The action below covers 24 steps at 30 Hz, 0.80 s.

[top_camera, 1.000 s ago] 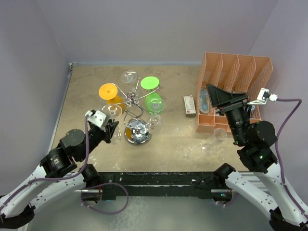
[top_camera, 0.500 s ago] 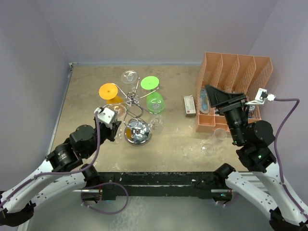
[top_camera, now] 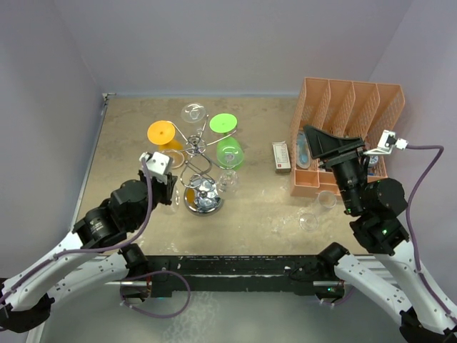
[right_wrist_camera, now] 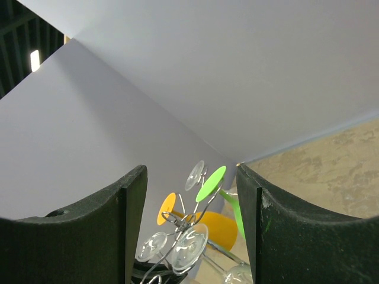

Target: Place the wine glass upside down on the wine glass rack

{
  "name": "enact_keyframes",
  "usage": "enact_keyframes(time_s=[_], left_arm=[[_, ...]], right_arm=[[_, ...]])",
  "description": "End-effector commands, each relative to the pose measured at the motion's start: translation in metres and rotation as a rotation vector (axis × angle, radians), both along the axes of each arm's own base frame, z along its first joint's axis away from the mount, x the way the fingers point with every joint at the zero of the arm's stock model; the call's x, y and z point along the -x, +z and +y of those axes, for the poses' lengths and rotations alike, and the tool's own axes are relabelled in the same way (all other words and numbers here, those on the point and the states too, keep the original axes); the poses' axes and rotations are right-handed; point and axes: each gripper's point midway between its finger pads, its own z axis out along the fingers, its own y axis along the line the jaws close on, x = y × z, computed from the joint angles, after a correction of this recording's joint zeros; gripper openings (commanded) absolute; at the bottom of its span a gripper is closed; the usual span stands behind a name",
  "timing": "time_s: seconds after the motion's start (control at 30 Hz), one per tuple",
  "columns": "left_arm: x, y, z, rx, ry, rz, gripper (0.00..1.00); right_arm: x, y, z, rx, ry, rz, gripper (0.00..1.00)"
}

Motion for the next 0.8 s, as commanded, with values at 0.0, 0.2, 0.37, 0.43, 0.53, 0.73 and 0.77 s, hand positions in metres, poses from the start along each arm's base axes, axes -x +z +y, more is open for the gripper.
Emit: enact_keyframes(time_s=[0.0,0.2,0.37,0.43,0.53,0.73,0.77], left_arm=[[-0.006,0.038,0.006,0.106,0.076,-0.051,0.0],[-0.006,0.043,0.012,0.125,0.094,-0.078,0.0],[-0.007,0.043,0.017,0.145,0.129,-0.089,0.0],[-0.01,0.047,0.015,0.165,0.136,-0.099,0.0],[-0.013,0.049,0.015,0.168,0.152,-0.107,0.0],[-0.012,0.045,0.021,0.152,0.168,-0.111,0.0],[-0.012,0.046,0.022,0.153,0.169,-0.113,0.0]], right_arm=[[0.001,0.012,0.0,-0.015,-0.003,-0.047,0.64],[0.001,0.012,0.0,-0.017,0.0,-0.047,0.64],[0.001,0.013,0.0,-0.019,0.0,-0.049,0.64],[0.001,0.014,0.001,-0.021,0.005,-0.051,0.64],[0.0,0.013,0.004,-0.02,0.016,-0.05,0.64],[0.001,0.012,0.002,-0.016,0.008,-0.048,0.64],[0.002,0.014,0.001,-0.018,0.007,-0.052,0.64]])
